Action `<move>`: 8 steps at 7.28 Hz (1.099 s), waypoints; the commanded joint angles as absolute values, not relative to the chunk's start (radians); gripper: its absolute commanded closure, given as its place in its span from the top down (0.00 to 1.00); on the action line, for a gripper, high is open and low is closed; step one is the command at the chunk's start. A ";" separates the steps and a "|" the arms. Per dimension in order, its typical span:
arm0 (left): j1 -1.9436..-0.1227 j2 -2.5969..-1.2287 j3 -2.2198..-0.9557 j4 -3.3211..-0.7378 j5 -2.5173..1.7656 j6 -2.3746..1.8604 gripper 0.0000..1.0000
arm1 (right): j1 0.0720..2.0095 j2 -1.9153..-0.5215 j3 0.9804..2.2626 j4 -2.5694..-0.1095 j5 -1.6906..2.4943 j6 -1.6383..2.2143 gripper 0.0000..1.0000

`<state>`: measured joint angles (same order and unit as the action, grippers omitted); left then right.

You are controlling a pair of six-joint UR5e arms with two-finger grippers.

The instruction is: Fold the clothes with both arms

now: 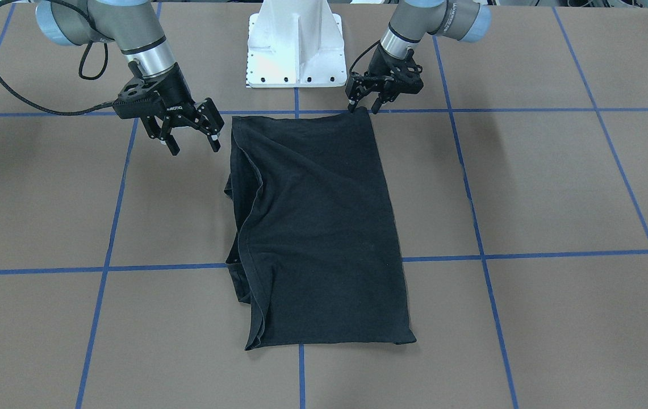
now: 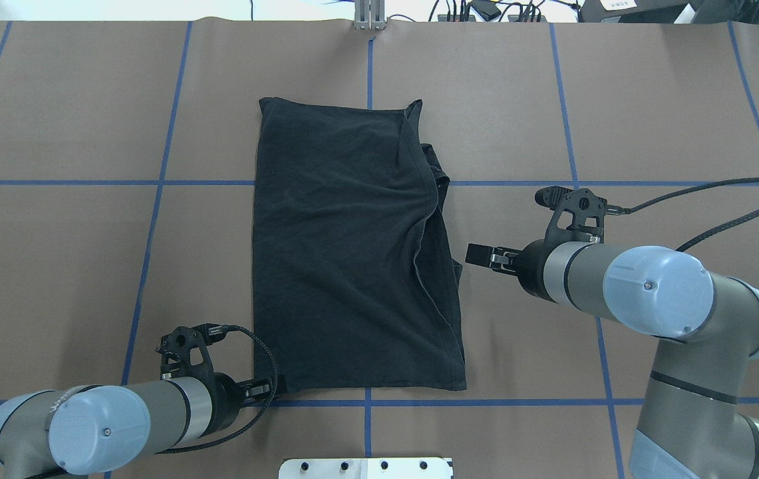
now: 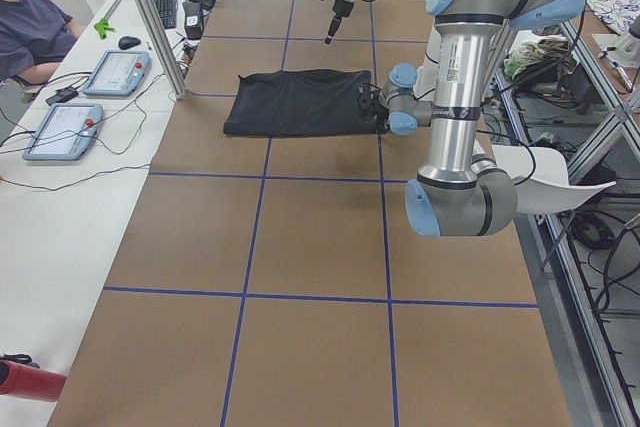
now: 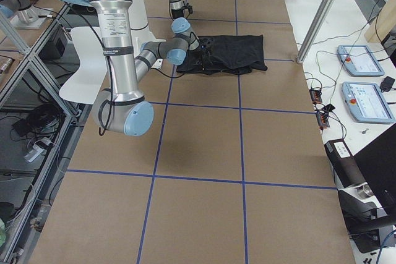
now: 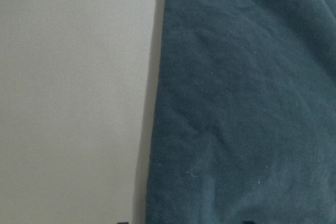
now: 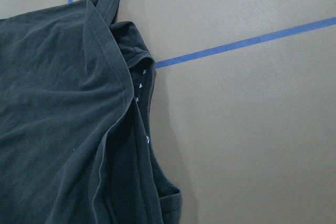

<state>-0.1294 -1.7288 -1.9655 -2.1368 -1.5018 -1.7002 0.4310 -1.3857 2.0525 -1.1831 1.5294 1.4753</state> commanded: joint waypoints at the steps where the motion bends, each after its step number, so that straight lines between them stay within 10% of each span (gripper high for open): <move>1: -0.127 -1.729 -1.959 -2.137 -1.502 -1.698 0.64 | 0.431 -1.385 2.052 -1.184 1.529 1.474 1.00; 3: -0.124 -1.730 -1.957 -2.137 -1.502 -1.698 0.54 | 0.431 -1.387 2.052 -1.184 1.529 1.474 1.00; 6: -0.126 -1.729 -1.957 -2.137 -1.502 -1.692 0.02 | 0.431 -1.387 2.052 -1.184 1.529 1.474 1.00; 8: -0.129 -1.727 -1.962 -2.135 -1.502 -1.690 0.00 | 0.425 -1.387 2.051 -1.184 1.528 1.476 1.00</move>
